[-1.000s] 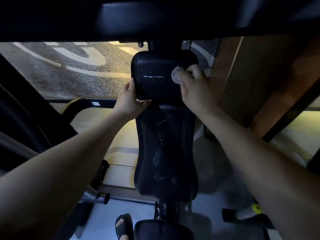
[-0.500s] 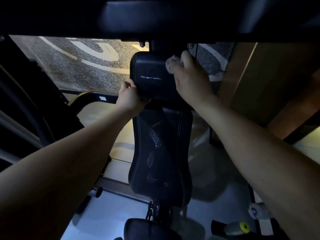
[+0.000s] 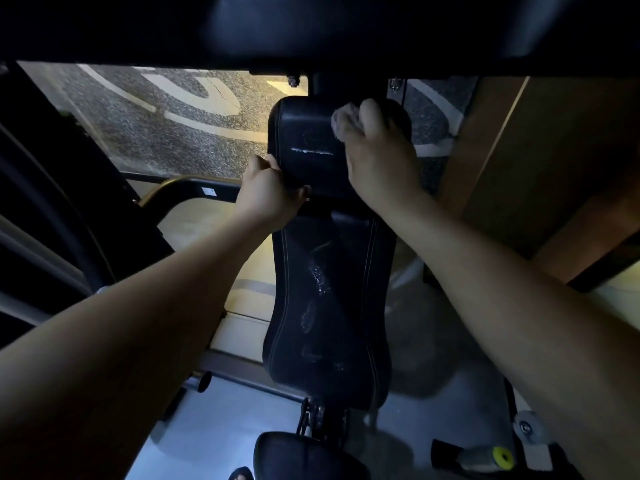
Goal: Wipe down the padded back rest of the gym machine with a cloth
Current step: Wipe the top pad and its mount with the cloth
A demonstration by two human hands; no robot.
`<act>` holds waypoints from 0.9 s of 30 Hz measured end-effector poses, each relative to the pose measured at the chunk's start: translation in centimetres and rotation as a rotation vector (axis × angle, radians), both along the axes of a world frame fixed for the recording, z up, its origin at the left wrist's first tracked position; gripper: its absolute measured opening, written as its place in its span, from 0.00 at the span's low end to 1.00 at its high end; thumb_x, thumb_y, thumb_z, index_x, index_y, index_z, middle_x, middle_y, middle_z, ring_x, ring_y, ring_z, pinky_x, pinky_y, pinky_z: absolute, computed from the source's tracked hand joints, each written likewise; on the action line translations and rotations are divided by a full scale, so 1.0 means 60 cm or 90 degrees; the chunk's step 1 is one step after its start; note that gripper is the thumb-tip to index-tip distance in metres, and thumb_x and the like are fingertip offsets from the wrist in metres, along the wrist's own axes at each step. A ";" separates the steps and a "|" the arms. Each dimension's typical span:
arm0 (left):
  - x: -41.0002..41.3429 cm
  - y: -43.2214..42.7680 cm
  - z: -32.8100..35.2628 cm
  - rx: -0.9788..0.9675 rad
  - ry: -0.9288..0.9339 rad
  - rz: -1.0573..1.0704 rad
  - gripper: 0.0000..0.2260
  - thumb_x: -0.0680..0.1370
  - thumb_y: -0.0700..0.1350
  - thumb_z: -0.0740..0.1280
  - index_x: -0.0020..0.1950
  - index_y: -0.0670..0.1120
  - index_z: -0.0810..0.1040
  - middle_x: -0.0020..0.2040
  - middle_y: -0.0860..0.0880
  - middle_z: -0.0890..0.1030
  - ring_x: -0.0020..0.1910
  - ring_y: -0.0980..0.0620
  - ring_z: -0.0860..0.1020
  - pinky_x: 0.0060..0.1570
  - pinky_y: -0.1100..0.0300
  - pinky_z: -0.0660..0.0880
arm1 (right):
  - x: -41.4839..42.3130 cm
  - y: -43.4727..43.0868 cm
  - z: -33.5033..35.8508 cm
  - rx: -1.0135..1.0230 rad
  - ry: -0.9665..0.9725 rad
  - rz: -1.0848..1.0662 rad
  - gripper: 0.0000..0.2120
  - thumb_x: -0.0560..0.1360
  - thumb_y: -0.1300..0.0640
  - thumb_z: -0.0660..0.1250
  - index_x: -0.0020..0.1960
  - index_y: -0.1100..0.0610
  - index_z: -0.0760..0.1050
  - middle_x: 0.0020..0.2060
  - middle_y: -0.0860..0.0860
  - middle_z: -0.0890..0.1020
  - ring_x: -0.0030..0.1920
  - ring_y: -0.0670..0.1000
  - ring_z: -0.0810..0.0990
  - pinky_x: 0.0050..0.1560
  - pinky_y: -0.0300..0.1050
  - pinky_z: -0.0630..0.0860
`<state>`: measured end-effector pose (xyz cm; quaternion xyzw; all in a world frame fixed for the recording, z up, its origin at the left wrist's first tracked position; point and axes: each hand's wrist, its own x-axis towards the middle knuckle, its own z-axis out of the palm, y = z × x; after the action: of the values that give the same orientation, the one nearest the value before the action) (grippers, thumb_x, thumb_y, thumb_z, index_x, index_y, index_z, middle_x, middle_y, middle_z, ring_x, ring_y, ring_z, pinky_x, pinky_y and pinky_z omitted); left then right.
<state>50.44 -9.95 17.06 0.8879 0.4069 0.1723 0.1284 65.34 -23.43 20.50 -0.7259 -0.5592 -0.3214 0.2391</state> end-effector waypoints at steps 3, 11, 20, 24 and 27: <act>-0.004 -0.008 -0.008 0.036 -0.028 -0.007 0.36 0.78 0.62 0.67 0.74 0.37 0.63 0.65 0.38 0.67 0.67 0.38 0.67 0.69 0.53 0.68 | -0.012 -0.030 -0.057 -0.114 -0.051 0.071 0.15 0.81 0.61 0.57 0.67 0.61 0.72 0.48 0.49 0.72 0.46 0.56 0.74 0.36 0.50 0.75; -0.009 -0.007 -0.010 0.058 -0.039 -0.016 0.39 0.77 0.63 0.68 0.75 0.36 0.63 0.66 0.39 0.66 0.67 0.38 0.69 0.70 0.52 0.69 | 0.005 0.010 0.003 -0.044 -0.033 -0.042 0.17 0.77 0.64 0.65 0.65 0.62 0.75 0.52 0.62 0.77 0.44 0.63 0.77 0.32 0.45 0.62; -0.011 -0.004 -0.011 0.042 -0.042 -0.010 0.42 0.77 0.63 0.68 0.79 0.36 0.58 0.69 0.38 0.65 0.69 0.37 0.68 0.72 0.51 0.67 | -0.005 -0.013 -0.009 -0.165 -0.134 0.092 0.21 0.81 0.54 0.47 0.62 0.60 0.73 0.52 0.59 0.74 0.43 0.60 0.77 0.28 0.43 0.61; -0.011 -0.009 -0.009 0.039 -0.046 -0.013 0.37 0.77 0.62 0.69 0.75 0.39 0.63 0.67 0.39 0.66 0.68 0.38 0.68 0.70 0.51 0.70 | 0.000 0.015 0.021 -0.079 -0.054 -0.060 0.18 0.79 0.62 0.61 0.69 0.60 0.71 0.57 0.62 0.75 0.38 0.63 0.77 0.30 0.46 0.63; -0.010 -0.012 -0.006 0.044 -0.033 -0.009 0.39 0.78 0.61 0.68 0.77 0.37 0.59 0.68 0.39 0.65 0.68 0.38 0.67 0.70 0.51 0.69 | -0.029 0.012 -0.025 -0.165 -0.068 -0.030 0.18 0.80 0.62 0.61 0.69 0.59 0.71 0.56 0.59 0.74 0.36 0.60 0.77 0.27 0.46 0.65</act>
<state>49.83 -10.64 16.71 0.8900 0.3907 0.2079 0.1095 63.62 -22.73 19.01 -0.7456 -0.5907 -0.2901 0.1054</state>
